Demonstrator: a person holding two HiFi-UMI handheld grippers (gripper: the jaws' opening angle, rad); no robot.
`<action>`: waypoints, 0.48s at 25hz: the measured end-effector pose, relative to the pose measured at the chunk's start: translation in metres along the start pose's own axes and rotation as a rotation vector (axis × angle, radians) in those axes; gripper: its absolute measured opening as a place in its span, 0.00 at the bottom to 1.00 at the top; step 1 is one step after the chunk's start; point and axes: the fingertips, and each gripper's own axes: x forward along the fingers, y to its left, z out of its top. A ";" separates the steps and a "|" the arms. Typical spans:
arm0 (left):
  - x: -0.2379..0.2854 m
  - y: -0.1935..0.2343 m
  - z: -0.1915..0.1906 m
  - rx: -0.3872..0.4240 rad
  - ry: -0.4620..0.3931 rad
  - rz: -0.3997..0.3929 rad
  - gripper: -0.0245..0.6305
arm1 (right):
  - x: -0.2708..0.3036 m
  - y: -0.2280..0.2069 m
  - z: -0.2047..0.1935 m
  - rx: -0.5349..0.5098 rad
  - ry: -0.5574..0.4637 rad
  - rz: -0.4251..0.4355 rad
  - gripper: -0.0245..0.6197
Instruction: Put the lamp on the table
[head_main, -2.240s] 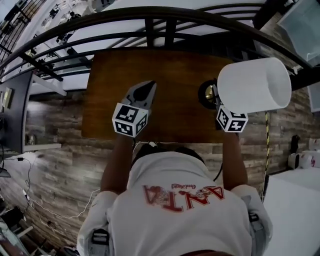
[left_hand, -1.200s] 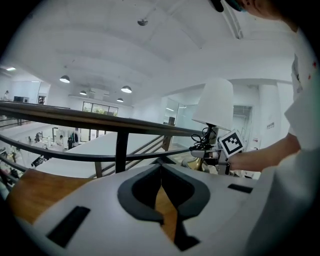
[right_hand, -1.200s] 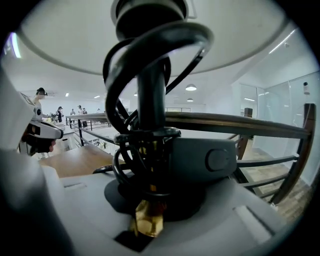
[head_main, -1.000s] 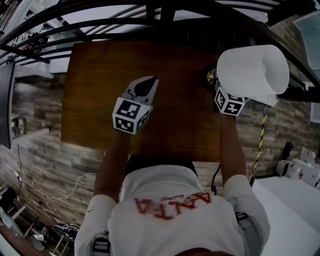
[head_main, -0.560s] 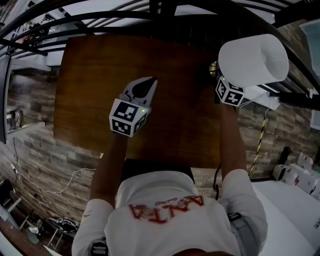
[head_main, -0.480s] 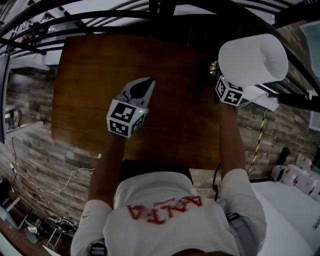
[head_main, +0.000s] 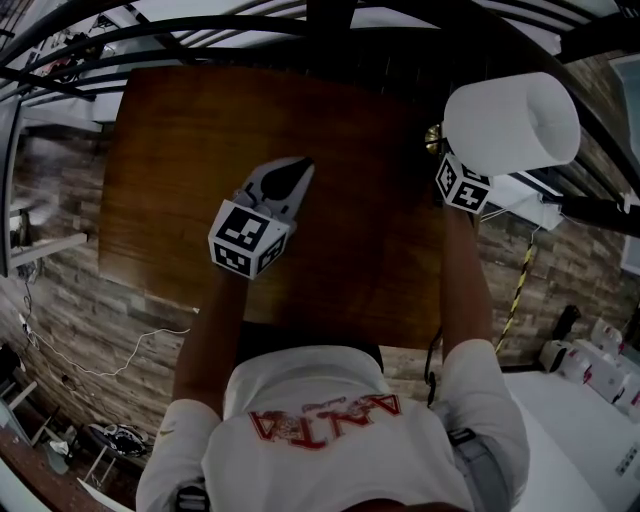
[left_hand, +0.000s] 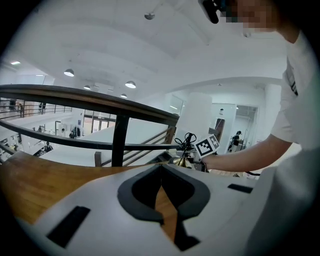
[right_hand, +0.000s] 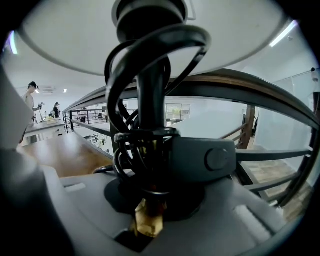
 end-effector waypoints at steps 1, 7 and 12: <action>-0.001 -0.002 0.000 0.007 -0.002 -0.010 0.05 | 0.000 0.000 -0.001 0.003 -0.002 0.002 0.15; -0.006 -0.002 -0.003 0.020 0.002 -0.020 0.05 | 0.002 -0.002 -0.003 0.027 -0.018 0.000 0.16; -0.008 -0.001 -0.007 0.007 0.008 -0.022 0.05 | 0.004 -0.001 -0.005 0.033 -0.022 0.014 0.17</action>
